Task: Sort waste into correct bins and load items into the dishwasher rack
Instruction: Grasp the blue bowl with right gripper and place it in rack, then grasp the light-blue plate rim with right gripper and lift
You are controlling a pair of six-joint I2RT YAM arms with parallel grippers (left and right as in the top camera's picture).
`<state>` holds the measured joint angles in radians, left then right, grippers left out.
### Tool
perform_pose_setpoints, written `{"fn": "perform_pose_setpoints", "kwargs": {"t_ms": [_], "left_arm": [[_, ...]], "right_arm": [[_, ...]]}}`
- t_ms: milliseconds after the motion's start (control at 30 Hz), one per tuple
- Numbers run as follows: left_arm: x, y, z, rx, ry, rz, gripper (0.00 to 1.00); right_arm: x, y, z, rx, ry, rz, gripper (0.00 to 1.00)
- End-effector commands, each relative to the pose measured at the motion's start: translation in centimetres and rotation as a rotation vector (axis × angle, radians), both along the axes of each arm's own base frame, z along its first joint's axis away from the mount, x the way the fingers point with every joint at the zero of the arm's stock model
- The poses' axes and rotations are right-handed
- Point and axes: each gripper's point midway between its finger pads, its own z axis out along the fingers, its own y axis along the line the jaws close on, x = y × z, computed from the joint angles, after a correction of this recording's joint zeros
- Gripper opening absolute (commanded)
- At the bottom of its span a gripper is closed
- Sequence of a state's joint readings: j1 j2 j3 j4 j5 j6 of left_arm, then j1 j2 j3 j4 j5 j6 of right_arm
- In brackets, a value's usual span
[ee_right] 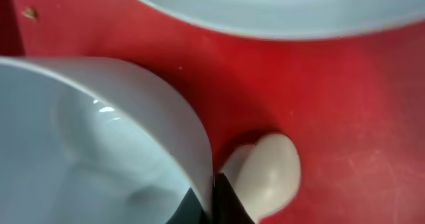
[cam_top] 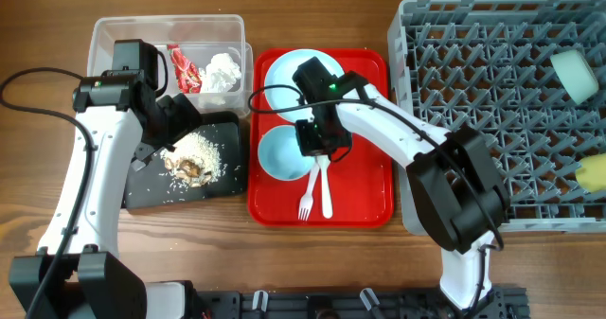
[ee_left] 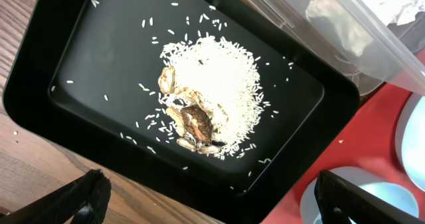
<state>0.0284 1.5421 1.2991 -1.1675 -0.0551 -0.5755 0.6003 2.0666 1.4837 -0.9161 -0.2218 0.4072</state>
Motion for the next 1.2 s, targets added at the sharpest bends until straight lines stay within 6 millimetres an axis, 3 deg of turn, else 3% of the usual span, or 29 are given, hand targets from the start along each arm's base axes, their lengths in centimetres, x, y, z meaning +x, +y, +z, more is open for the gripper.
{"fn": "perform_pose_setpoints", "kwargs": {"t_ms": [0,100,167,233,300,367,467,533,600,667,733,900,1000,1167], "left_arm": [[0.0,0.3,0.5,0.007,-0.017,0.023,1.0],[-0.1,0.3,0.5,0.004,-0.017,0.023,1.0],[-0.1,0.3,0.5,0.004,-0.017,0.023,1.0],[0.0,0.3,0.5,0.004,-0.018,0.023,1.0],[0.0,0.3,0.5,0.004,-0.018,0.023,1.0],[0.0,0.3,0.5,0.004,-0.018,0.023,1.0],[0.0,0.3,0.5,0.004,-0.018,0.023,1.0],[0.0,0.3,0.5,0.004,-0.018,0.023,1.0],[0.0,0.3,0.5,0.004,-0.018,0.023,1.0],[0.0,0.3,0.5,0.004,-0.018,0.023,1.0],[0.0,0.3,0.5,0.004,-0.018,0.023,1.0],[0.0,0.3,0.5,0.004,-0.018,0.023,1.0],[0.0,0.3,0.5,0.004,-0.019,0.023,1.0],[0.1,0.3,0.5,0.004,-0.021,0.022,1.0]], "right_arm": [[2.5,-1.9,3.2,-0.065,-0.104,-0.046,0.04],[5.4,-4.7,10.8,-0.042,-0.316,-0.081,0.04],[7.7,-10.8,17.6,-0.151,-0.556,-0.219,0.04],[9.4,-18.5,23.6,-0.382,-0.798,-0.358,0.04],[10.3,-23.1,26.4,-0.553,-0.898,-0.397,0.04],[11.2,-26.6,27.8,-0.705,-0.943,-0.402,0.04],[12.0,-33.8,31.5,-1.036,-1.022,-0.588,0.04],[12.4,-37.2,32.2,-1.203,-1.002,-0.644,0.04],[12.4,-40.7,31.6,-1.389,-0.931,-0.728,0.04],[13.0,-43.1,29.5,-1.503,-0.842,-0.751,0.04],[14.4,-44.9,25.6,-1.54,-0.764,-0.723,0.04],[16.8,-44.3,18.6,-1.535,-0.675,-0.592,0.04],[17.4,-43.0,14.7,-1.441,-0.656,-0.497,0.04],[16.6,-42.1,11.6,-1.316,-0.604,-0.481,0.04]]}}
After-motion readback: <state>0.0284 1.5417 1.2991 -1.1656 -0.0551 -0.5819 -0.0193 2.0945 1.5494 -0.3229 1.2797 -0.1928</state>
